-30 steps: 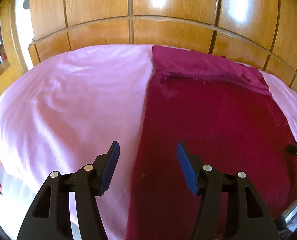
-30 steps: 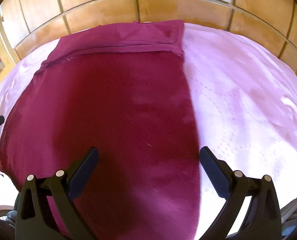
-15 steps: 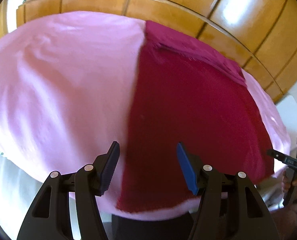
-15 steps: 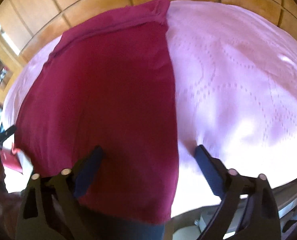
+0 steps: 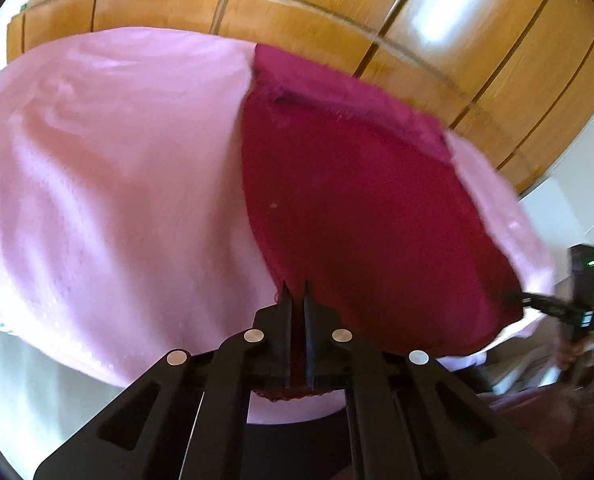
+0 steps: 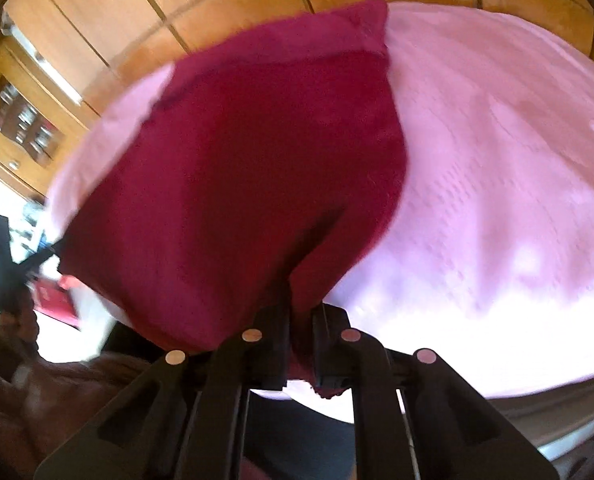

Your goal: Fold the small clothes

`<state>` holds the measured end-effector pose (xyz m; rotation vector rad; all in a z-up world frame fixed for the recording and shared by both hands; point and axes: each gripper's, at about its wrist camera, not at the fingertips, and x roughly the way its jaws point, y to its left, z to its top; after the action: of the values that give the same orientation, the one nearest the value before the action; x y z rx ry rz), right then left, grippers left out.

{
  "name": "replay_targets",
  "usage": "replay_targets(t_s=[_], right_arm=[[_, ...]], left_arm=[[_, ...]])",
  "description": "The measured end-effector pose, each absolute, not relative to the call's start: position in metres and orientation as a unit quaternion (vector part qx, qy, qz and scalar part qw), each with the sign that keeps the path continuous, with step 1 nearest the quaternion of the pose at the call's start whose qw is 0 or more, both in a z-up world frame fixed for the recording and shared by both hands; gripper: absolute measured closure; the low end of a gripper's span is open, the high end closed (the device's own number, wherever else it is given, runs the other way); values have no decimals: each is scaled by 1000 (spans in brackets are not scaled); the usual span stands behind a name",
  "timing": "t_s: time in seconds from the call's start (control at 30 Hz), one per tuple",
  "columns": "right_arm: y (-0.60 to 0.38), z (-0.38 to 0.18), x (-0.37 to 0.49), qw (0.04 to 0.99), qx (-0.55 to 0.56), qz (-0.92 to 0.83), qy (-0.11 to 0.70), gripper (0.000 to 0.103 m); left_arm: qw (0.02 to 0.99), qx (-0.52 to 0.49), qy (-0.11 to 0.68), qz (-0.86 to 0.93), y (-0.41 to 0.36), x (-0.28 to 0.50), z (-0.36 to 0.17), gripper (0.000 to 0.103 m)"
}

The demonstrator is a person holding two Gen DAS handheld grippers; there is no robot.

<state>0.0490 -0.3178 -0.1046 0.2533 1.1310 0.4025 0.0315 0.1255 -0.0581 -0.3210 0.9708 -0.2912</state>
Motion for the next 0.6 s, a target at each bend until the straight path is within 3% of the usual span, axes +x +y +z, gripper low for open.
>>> replay_targets(t_s=[0.3,0.53,0.6], right_arm=[[-326,-80,115,833,192,199,480,96],[-334,-85,183,844,213,155,468,95],[-333,-88,200,844,218,140,469,81]], left_arm=[[869,-223,405,-177,136,86,-19,100],[864,-250,412,-144,145,166,-28,100],[860,-257,419,-134,146,188,-30,99]])
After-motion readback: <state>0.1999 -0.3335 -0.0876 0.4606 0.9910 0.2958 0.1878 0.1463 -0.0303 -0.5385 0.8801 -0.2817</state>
